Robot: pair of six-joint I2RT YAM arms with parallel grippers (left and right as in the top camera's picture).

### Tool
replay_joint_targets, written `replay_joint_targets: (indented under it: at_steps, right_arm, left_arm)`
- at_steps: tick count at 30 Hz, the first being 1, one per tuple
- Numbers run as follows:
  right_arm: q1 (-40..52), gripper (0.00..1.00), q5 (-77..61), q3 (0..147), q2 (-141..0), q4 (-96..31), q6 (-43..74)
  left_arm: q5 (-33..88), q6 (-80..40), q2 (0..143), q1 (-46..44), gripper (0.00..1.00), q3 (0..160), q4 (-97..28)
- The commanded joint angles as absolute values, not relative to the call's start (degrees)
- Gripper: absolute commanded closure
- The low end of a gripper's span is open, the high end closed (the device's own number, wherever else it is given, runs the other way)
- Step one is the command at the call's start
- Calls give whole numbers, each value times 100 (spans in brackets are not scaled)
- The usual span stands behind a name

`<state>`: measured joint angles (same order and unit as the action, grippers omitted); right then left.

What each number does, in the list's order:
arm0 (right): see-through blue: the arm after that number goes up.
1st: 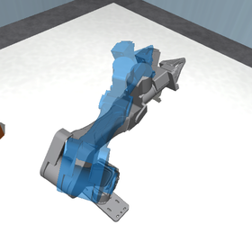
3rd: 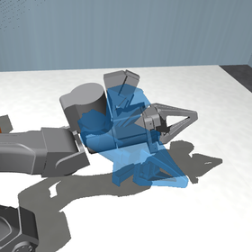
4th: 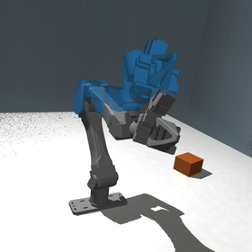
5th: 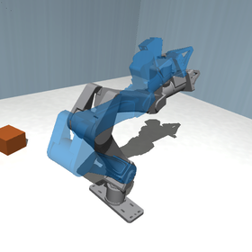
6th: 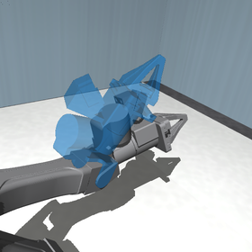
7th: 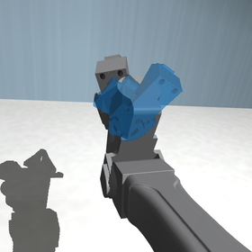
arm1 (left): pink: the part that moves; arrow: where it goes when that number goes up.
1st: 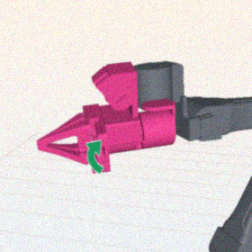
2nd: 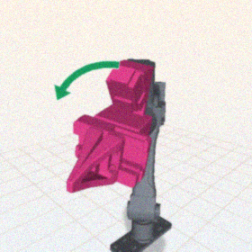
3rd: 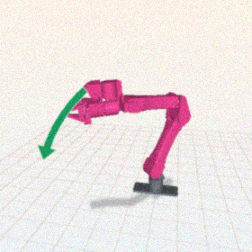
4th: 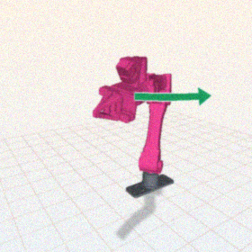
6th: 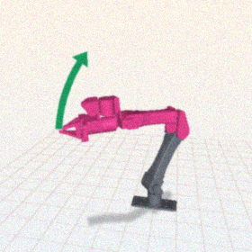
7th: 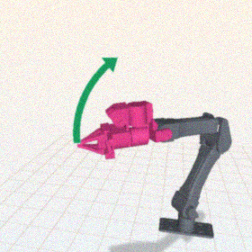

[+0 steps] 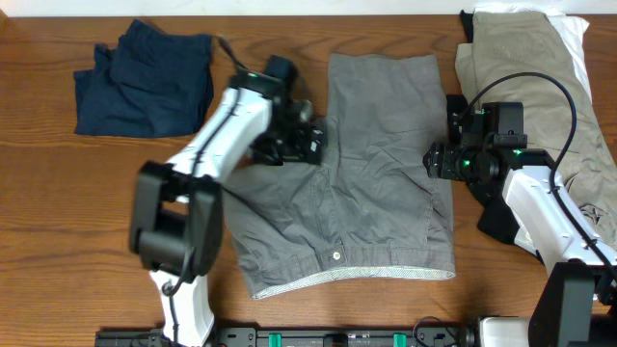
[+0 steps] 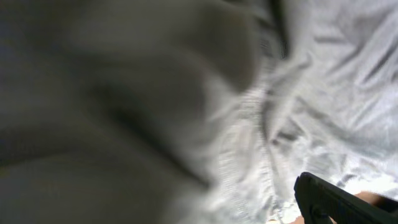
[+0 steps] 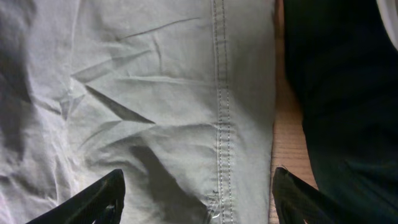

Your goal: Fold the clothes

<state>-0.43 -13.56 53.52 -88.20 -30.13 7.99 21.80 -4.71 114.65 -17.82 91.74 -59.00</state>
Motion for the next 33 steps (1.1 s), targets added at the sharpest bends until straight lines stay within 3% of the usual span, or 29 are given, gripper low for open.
replay_joint_targets:
  at_steps: [1,9,11,15,18,33]
  right_arm:
    - [-73,26,-1494,5457,-8709,-2961,698]
    - [-73,26,-1597,5457,-8709,-2915,648]
    - [-73,26,-1619,5457,-8709,-2917,607]
    - [-73,26,-1616,5457,-8709,-2917,607]
    - [-73,26,-1616,5454,-8709,-2915,607]
    - [-73,26,-1616,5454,-8709,-2941,545]
  left_arm:
    - [1640,-506,10737,-1297,2,9400,-5957]
    - [1278,-904,10785,-357,1,9299,-5905]
    - [1214,-1122,10947,-222,7,9198,-5887]
    - [1221,-1352,11301,-113,30,8989,-5854]
    - [1262,-1400,11587,-121,37,8914,-5756]
    - [1734,-1422,12079,-174,37,8899,-4858]
